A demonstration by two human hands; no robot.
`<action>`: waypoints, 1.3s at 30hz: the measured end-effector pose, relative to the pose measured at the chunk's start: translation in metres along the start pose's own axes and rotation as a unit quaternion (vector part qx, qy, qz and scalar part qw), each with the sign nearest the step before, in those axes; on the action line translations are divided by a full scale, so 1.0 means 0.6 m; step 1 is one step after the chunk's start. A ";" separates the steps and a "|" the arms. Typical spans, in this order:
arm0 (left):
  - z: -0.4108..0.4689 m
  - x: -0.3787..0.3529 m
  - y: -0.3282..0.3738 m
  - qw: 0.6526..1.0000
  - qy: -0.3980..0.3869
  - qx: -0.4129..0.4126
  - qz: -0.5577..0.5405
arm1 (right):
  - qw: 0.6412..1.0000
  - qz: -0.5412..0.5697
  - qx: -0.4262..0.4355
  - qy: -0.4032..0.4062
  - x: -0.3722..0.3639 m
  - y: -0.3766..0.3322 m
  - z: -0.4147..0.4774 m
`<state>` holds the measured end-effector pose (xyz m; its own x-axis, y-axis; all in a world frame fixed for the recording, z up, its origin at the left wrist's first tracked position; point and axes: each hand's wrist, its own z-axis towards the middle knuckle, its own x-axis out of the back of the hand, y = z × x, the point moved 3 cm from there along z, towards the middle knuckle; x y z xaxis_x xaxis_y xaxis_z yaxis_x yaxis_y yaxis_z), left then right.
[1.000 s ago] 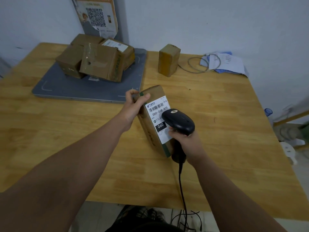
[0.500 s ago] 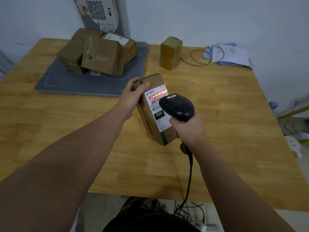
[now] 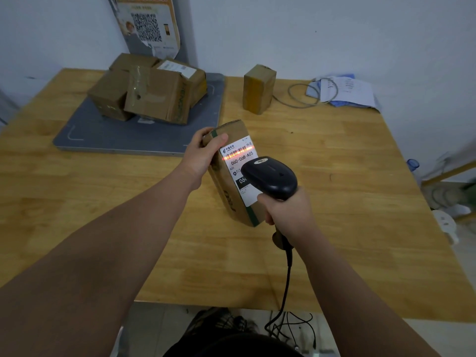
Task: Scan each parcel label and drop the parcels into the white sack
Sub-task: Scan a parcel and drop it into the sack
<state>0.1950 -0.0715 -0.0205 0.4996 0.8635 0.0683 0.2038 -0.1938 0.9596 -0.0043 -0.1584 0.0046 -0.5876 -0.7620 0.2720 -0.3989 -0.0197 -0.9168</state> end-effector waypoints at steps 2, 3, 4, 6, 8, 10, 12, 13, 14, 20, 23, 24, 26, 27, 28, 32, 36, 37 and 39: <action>0.001 0.001 -0.001 1.000 0.002 0.001 0.000 | 1.000 0.003 0.003 0.003 0.001 0.000 -0.004; 0.002 0.002 -0.002 1.000 0.002 0.000 -0.001 | 1.000 0.004 0.006 0.006 0.002 0.000 -0.006; 0.002 0.002 -0.002 1.000 0.002 -0.001 0.000 | 1.000 0.005 0.008 0.009 0.003 -0.001 -0.008; 0.003 0.002 -0.003 1.000 0.003 -0.002 0.004 | 1.000 0.010 0.008 0.016 0.005 0.000 -0.010; 0.004 0.003 -0.004 1.000 0.004 -0.001 0.005 | 1.000 0.012 0.008 0.018 0.005 0.002 -0.012; 0.004 0.004 -0.006 1.000 0.006 -0.003 0.007 | 1.000 0.017 0.004 0.015 0.005 0.005 -0.013; 0.003 0.004 -0.006 1.000 0.005 -0.005 0.009 | 1.000 0.017 0.004 0.005 0.004 0.008 -0.014; 0.004 0.005 -0.007 1.000 0.006 -0.005 0.010 | 1.000 0.014 0.004 0.002 0.003 0.010 -0.015; 0.004 0.006 -0.007 1.000 0.007 -0.004 0.011 | 1.000 0.012 0.002 0.002 0.003 0.011 -0.015; 0.002 0.004 0.000 1.000 0.007 -0.024 0.018 | 1.000 -0.003 -0.009 0.000 0.005 0.010 -0.011; 0.004 0.008 0.022 0.994 0.009 -0.083 0.065 | 0.999 -0.048 0.005 -0.005 0.011 -0.008 -0.006; 0.006 0.010 0.028 0.991 0.007 -0.101 0.092 | 0.998 -0.056 0.008 -0.001 0.015 -0.017 -0.003; 0.008 0.014 0.036 0.983 0.009 -0.118 0.141 | 0.998 -0.059 0.012 0.013 0.021 -0.034 0.004; 0.008 0.016 0.038 0.981 0.012 -0.118 0.151 | 0.998 -0.058 0.015 0.018 0.024 -0.042 0.007; 0.008 0.017 0.040 0.980 0.016 -0.119 0.157 | 0.998 -0.058 0.016 0.020 0.026 -0.049 0.009; 0.009 0.022 0.039 0.979 0.028 -0.122 0.163 | 0.997 -0.072 0.003 0.016 0.032 -0.054 0.011; 0.010 0.023 0.038 0.977 0.033 -0.124 0.173 | 0.998 -0.064 -0.012 0.012 0.036 -0.048 0.008; 0.010 0.023 0.039 0.976 0.034 -0.124 0.173 | 0.998 -0.059 -0.013 0.011 0.036 -0.047 0.007; 0.010 0.022 0.039 0.976 0.033 -0.124 0.175 | 0.998 -0.054 -0.011 0.009 0.036 -0.044 0.005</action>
<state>0.2113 -0.0676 0.0011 0.4444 0.7948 0.4132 -0.1840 -0.3704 0.9104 -0.0043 -0.1766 0.0340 -0.5525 -0.7445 0.3748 -0.4756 -0.0876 -0.8753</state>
